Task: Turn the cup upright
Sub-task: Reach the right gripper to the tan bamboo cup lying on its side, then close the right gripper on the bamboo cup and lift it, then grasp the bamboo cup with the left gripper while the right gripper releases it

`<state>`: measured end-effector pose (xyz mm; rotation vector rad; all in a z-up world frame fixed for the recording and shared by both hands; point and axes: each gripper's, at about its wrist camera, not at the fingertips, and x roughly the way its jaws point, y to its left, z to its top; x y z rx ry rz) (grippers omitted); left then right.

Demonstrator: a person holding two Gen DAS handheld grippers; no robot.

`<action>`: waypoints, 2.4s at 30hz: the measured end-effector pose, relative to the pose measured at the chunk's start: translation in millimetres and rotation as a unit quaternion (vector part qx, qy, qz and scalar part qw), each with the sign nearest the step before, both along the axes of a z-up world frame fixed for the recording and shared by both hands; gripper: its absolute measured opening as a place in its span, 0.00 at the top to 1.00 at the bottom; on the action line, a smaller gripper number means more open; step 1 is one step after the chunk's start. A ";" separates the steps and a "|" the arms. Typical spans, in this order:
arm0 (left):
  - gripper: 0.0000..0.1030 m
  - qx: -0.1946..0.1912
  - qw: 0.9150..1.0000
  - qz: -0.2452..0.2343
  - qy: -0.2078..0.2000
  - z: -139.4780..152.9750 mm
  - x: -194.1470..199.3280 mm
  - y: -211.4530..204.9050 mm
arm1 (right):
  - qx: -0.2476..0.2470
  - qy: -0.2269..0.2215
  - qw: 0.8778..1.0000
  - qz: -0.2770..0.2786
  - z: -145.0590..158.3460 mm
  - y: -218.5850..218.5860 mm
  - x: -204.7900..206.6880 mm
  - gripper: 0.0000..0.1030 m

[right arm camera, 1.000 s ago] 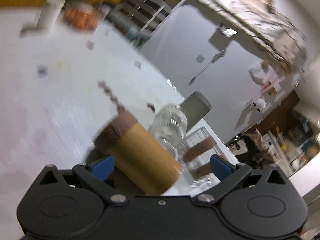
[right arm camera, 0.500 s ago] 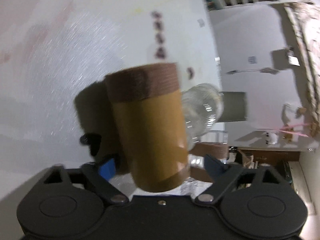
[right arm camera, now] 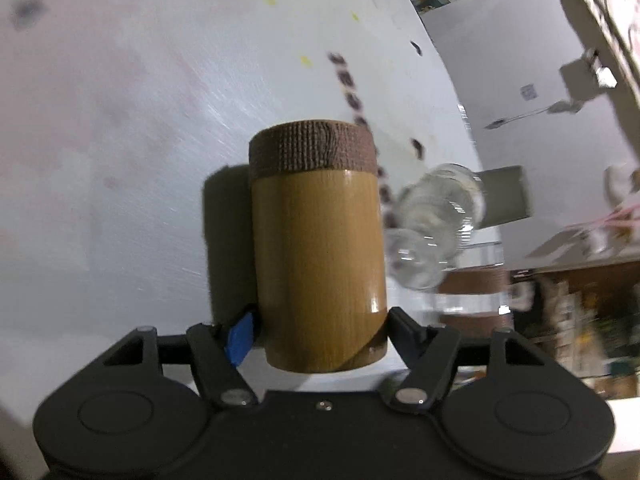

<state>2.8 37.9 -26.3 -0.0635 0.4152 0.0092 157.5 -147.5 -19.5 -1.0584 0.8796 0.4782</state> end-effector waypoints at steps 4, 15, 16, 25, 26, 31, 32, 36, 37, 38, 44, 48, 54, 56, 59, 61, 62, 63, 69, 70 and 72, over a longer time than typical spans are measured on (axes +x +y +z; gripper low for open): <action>0.00 -0.001 1.000 -0.006 0.001 -0.8 -0.9 -1.2 | 0.049 0.025 0.999 -0.002 9.6 16.6 -34.1 0.32; 0.00 -0.010 1.000 -0.011 0.025 -10.1 2.1 0.9 | 0.281 0.146 0.937 -0.149 33.4 42.1 -69.6 0.32; 0.00 -0.010 1.000 -0.009 0.026 -10.7 2.1 2.1 | 0.312 0.167 0.918 -0.176 32.8 40.8 -68.2 0.32; 0.00 -0.102 0.993 0.000 0.065 -14.9 11.8 38.1 | 0.510 0.332 0.713 -0.347 -1.0 20.4 -68.1 0.32; 0.00 -0.107 0.992 0.011 0.071 -14.2 13.2 42.6 | 0.524 0.340 0.696 -0.354 -5.1 20.8 -71.0 0.32; 0.00 -0.173 0.979 -0.012 0.112 -1.5 26.6 67.4 | 0.573 0.344 0.651 -0.359 -15.7 24.2 -75.5 0.32; 0.00 -0.195 0.973 -0.024 0.123 2.3 31.9 72.2 | 0.582 0.345 0.641 -0.362 -18.5 24.0 -76.4 0.32; 0.01 -0.258 0.947 -0.070 0.180 12.6 62.7 72.5 | 0.606 0.342 0.621 -0.362 -23.3 21.9 -77.1 0.32; 0.01 -0.257 0.944 -0.075 0.193 14.1 71.1 67.1 | 0.609 0.339 0.621 -0.359 -23.3 21.1 -77.6 0.32; 0.01 -0.250 0.944 -0.079 0.200 15.5 77.8 61.0 | 0.612 0.334 0.622 -0.356 -23.0 21.3 -77.7 0.32; 0.01 -0.222 0.940 -0.077 0.246 10.4 110.3 32.9 | 0.623 0.316 0.627 -0.344 -22.6 18.6 -78.0 0.32; 0.10 -0.224 0.926 -0.044 0.301 -2.1 126.4 28.1 | 0.626 0.316 0.626 -0.341 -23.0 13.3 -82.1 0.32; 0.24 -0.254 0.918 -0.024 0.305 -9.5 135.9 28.6 | 0.623 0.308 0.637 -0.335 -20.3 15.2 -82.3 0.32; 0.28 -0.253 0.919 -0.028 0.301 -9.4 135.3 27.9 | 0.619 0.303 0.645 -0.330 -18.0 16.4 -82.9 0.32; 0.29 -0.248 0.925 -0.043 0.284 -5.5 129.6 28.3 | 0.613 0.302 0.654 -0.324 -15.5 19.2 -82.9 0.31; 0.29 -0.229 0.938 -0.048 0.255 5.2 121.7 29.0 | 0.612 0.297 0.662 -0.315 -12.3 20.1 -84.4 0.25; 0.29 -0.215 0.947 -0.048 0.235 12.2 117.1 29.7 | 0.613 0.291 0.666 -0.309 -9.1 19.5 -85.9 0.22; 0.29 -0.199 0.955 -0.046 0.213 19.9 112.3 30.9 | 0.615 0.283 0.670 -0.303 -6.0 19.0 -87.3 0.17; 0.29 -0.126 0.985 -0.008 0.117 53.8 97.7 44.0 | 0.631 0.226 0.689 -0.274 14.5 9.1 -96.9 0.14; 0.29 -0.116 0.988 0.001 0.105 56.9 97.9 46.8 | 0.630 0.216 0.694 -0.273 17.0 8.5 -97.8 0.14; 0.30 -0.099 0.991 0.023 0.088 60.9 104.2 50.2 | 0.625 0.193 0.706 -0.270 22.5 7.8 -100.3 0.14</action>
